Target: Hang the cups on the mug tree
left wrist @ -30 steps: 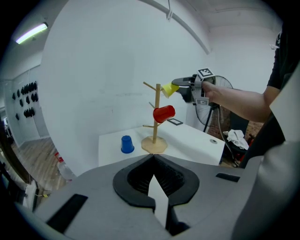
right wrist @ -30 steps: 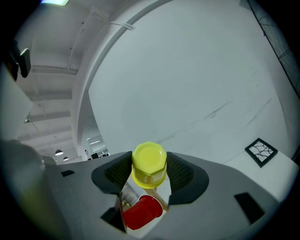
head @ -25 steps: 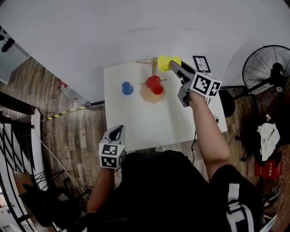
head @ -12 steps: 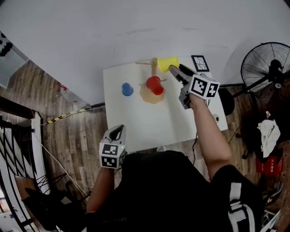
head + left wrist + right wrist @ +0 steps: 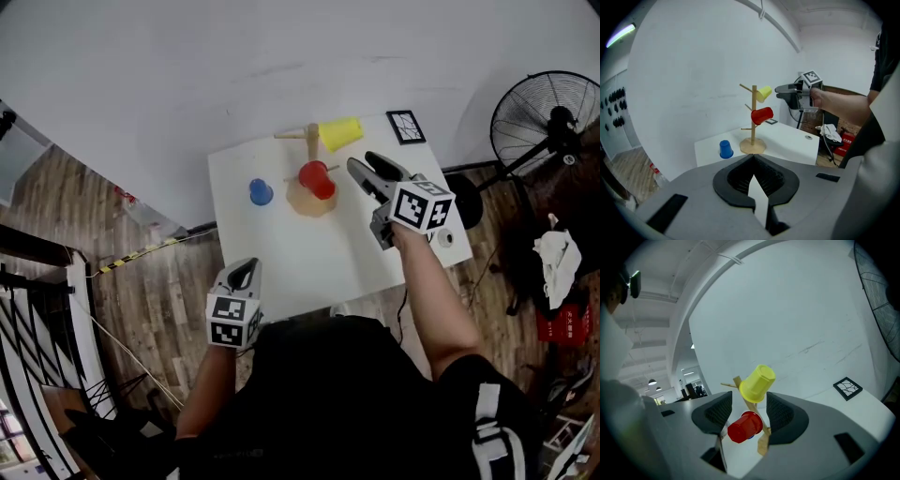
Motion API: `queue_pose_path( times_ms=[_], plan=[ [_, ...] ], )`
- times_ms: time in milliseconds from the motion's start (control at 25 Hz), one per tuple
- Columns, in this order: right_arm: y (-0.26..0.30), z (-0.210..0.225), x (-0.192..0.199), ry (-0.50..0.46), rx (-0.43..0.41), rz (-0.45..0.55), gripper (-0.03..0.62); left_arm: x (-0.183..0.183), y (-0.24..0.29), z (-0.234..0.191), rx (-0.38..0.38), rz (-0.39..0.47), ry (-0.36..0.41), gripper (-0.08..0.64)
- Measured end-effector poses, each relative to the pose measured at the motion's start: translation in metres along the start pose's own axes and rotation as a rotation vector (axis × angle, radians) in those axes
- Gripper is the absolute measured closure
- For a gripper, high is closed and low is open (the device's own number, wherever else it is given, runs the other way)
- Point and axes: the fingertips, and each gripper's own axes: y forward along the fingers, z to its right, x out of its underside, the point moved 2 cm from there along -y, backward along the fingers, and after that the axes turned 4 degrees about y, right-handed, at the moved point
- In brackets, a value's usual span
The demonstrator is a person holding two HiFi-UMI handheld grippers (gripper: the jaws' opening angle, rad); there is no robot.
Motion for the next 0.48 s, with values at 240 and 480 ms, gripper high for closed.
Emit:
queue_pose_path(
  times_ms=[240,480],
  plan=[
    [-0.027,-0.032,0.044,-0.018,-0.006,-0.039,0.430,-0.013,0.005,-0.008,0.049,0.031,-0.029,0.548],
    [-0.045,-0.064,0.084,-0.040,-0.016,-0.049,0.473,-0.018,-0.001,-0.015,0.070,0.056,-0.024,0.548]
  ],
)
